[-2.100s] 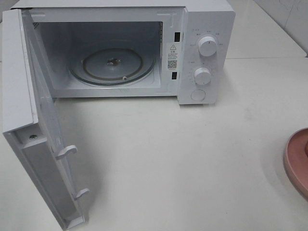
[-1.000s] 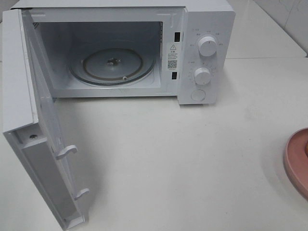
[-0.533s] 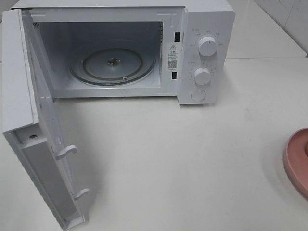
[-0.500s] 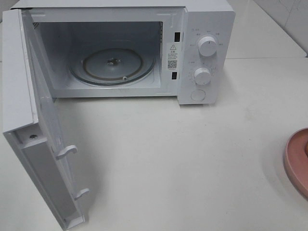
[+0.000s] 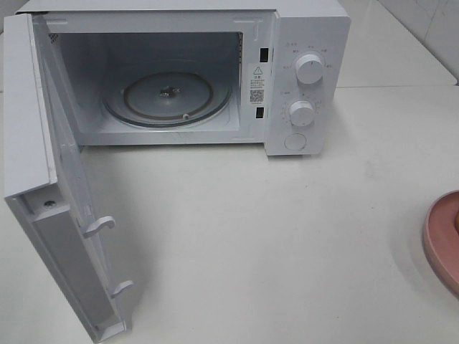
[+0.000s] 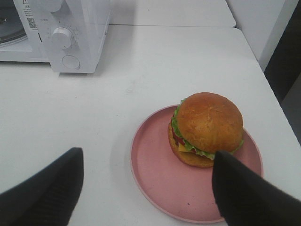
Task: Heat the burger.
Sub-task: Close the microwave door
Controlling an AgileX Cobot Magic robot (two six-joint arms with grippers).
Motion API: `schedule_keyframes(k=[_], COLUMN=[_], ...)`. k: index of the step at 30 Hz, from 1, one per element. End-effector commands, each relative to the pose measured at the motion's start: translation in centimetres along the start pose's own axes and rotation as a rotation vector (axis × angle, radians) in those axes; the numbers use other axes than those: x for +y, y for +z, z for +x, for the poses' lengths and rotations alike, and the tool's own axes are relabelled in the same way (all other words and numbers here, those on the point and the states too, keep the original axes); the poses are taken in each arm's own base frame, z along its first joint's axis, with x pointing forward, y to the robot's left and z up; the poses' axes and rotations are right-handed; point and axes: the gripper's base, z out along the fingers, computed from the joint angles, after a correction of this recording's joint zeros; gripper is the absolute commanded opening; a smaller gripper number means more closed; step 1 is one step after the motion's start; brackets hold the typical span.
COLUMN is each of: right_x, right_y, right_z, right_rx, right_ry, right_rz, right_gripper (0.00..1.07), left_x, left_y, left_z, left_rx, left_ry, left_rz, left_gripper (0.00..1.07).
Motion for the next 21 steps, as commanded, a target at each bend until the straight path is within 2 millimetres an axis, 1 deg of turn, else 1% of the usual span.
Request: schedule_keyframes(k=[1, 21], right_x=[-0.01, -0.01], right_y=[-0.28, -0.28], right_z=[0.27, 0.27], right_rx=[-0.025, -0.025], right_ry=[-0.010, -0.010], right_rz=[0.003, 0.003], right_gripper=[0.75, 0.75], left_x=[-0.02, -0.06], left_y=[-0.15, -0.15], left_z=[0.20, 0.20], left_rx=[-0.011, -0.011], left_ry=[0.000, -0.003], left_rz=[0.002, 0.007], left_gripper=[0.98, 0.98])
